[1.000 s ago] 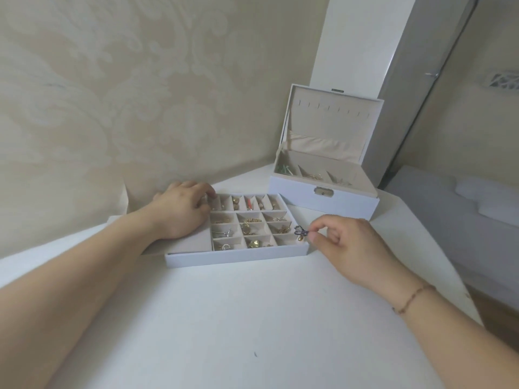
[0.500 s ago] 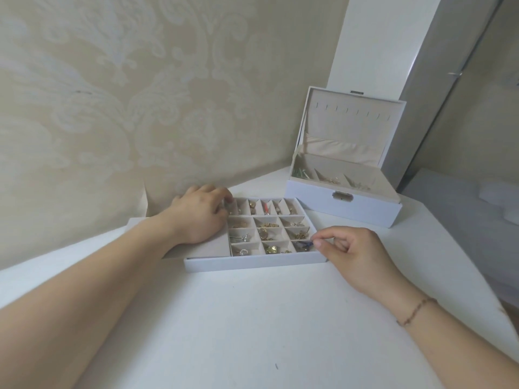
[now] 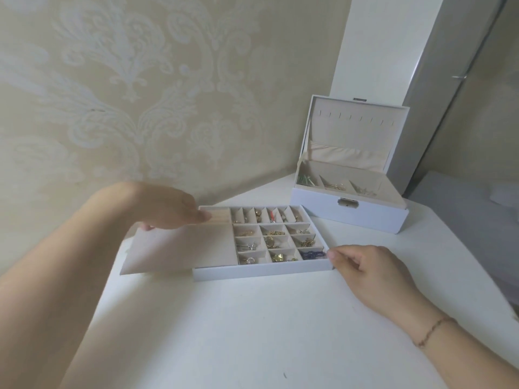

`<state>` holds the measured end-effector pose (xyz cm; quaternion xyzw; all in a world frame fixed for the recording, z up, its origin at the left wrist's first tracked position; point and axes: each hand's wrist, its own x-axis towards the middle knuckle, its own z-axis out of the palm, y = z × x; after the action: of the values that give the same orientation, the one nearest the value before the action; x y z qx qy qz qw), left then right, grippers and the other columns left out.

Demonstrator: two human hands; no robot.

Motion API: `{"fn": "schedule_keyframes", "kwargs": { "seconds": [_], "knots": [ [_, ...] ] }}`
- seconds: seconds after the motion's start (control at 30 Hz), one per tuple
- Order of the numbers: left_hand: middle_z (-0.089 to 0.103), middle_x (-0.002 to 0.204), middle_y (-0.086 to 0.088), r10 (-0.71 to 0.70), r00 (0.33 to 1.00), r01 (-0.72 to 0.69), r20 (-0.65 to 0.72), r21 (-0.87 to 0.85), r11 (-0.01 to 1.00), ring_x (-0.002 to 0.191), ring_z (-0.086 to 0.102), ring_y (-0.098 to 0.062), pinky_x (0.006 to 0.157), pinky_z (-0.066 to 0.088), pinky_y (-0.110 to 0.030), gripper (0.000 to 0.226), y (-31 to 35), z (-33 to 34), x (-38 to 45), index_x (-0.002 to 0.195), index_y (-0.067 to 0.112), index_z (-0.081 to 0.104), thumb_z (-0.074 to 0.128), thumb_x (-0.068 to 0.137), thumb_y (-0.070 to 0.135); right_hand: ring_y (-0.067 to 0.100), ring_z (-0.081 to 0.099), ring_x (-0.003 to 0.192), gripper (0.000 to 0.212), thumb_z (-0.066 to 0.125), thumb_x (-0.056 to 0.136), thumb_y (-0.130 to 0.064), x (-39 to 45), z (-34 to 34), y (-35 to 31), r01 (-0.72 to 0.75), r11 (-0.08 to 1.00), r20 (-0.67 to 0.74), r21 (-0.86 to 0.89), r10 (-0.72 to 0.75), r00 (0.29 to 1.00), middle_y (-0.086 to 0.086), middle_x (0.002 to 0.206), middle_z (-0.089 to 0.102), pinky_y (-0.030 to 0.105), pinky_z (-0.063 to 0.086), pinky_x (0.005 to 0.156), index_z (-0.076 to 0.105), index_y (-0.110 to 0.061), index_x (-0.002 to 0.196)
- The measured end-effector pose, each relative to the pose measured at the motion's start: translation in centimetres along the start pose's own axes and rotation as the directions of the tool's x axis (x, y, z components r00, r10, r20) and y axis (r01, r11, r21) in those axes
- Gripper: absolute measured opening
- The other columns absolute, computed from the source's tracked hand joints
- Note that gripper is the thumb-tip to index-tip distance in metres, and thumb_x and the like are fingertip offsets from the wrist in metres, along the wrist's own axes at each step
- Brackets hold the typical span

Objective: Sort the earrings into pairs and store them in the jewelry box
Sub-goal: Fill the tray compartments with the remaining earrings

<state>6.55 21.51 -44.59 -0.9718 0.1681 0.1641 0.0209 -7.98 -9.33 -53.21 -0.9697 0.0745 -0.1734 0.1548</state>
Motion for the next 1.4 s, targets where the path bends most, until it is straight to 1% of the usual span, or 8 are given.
{"fn": "schedule_keyframes", "kwargs": {
  "seconds": [0.23,0.43,0.57,0.73,0.83,0.9,1.17,1.4],
  "knots": [
    [0.074,0.086,-0.007,0.131,0.984,-0.174,-0.118,-0.525,0.833,0.069,0.065,-0.019,0.070,0.047,-0.030,0.065,-3.5,-2.4,-2.7,0.099,0.032,0.071,0.054,0.061,0.082,0.011,0.040,0.052,0.023,0.058,0.076,-0.039,-0.7,-0.4,-1.1,-0.042,0.963,0.102,0.265,0.016,0.995,0.012,0.057,0.054,0.027,0.036,0.052,0.068,-0.021,0.066],
    [0.066,0.113,-0.025,0.491,0.840,-0.402,-0.231,-0.872,0.279,0.090,0.067,-0.038,0.071,0.057,-0.036,0.092,-2.1,-2.1,-2.4,0.129,0.024,0.055,0.063,0.059,0.083,0.012,0.023,0.053,0.059,0.052,0.078,-0.064,-1.6,-0.6,-1.1,0.032,0.924,0.053,0.380,-0.056,0.997,0.009,0.054,0.026,0.029,0.022,0.053,0.039,-0.014,0.051],
    [0.056,0.132,0.017,0.525,0.820,-0.545,-0.229,-0.592,0.594,0.120,0.055,-0.004,0.104,0.045,-0.035,0.062,4.8,0.6,-1.6,0.127,0.043,0.051,0.060,0.073,0.072,0.024,0.067,0.071,0.080,0.034,0.062,-0.095,-1.1,-0.3,0.4,-0.031,0.893,-0.050,0.448,0.059,0.997,0.019,0.083,0.068,0.033,0.050,0.069,0.070,-0.026,0.084],
    [-0.001,0.158,0.025,0.592,0.806,-0.591,-0.012,-0.078,0.803,0.146,-0.003,-0.002,0.115,0.002,-0.033,0.084,9.7,4.0,-2.2,0.153,0.039,0.008,0.051,0.085,0.067,0.030,0.062,0.069,0.062,0.041,0.070,-0.087,-1.2,-0.6,0.6,0.021,0.910,-0.007,0.414,-0.020,1.000,0.017,0.074,0.067,0.036,0.052,0.066,0.069,-0.035,0.089],
    [-0.005,0.158,0.025,0.561,0.828,-0.561,-0.005,-0.022,0.827,0.146,-0.010,-0.002,0.111,-0.003,-0.033,0.092,10.2,4.5,-2.4,0.154,0.036,0.000,0.050,0.084,0.069,0.008,0.033,0.045,0.010,0.063,0.086,-0.045,-1.6,-1.0,-0.1,0.105,0.912,0.008,0.397,-0.118,0.993,-0.004,0.046,0.038,0.025,0.033,0.050,0.070,-0.038,0.090],
    [-0.008,0.157,0.027,0.534,0.845,-0.534,0.004,-0.021,0.845,0.146,-0.014,-0.003,0.114,-0.004,-0.039,0.093,10.1,4.6,-2.2,0.153,0.039,-0.003,0.047,0.083,0.073,0.008,0.032,0.046,0.012,0.068,0.086,-0.034,-1.8,-1.0,-0.2,0.145,0.923,0.026,0.357,-0.165,0.986,-0.007,0.047,0.031,0.024,0.032,0.052,0.068,-0.038,0.097],
    [-0.028,0.153,0.025,0.518,0.855,-0.519,0.027,0.044,0.854,0.133,-0.030,0.006,0.098,-0.015,-0.027,0.071,10.4,5.2,-1.9,0.151,0.038,-0.011,0.024,0.095,0.064,0.009,0.034,0.049,0.030,0.066,0.083,-0.042,-1.9,-0.8,-0.8,0.205,0.929,0.044,0.308,-0.229,0.972,-0.006,0.053,0.032,0.022,0.033,0.053,0.059,-0.054,0.110],
    [-0.031,0.154,0.020,0.495,0.869,-0.488,0.010,0.186,0.853,0.140,-0.035,-0.015,0.117,-0.012,-0.054,0.077,10.1,5.8,-1.0,0.149,0.046,-0.011,0.017,0.084,0.079,0.009,0.041,0.052,0.027,0.062,0.078,-0.048,-1.8,-0.7,-1.6,0.150,0.949,0.076,0.276,-0.177,0.981,-0.008,0.052,0.039,0.021,0.037,0.055,0.063,-0.053,0.104]
  ]
}}
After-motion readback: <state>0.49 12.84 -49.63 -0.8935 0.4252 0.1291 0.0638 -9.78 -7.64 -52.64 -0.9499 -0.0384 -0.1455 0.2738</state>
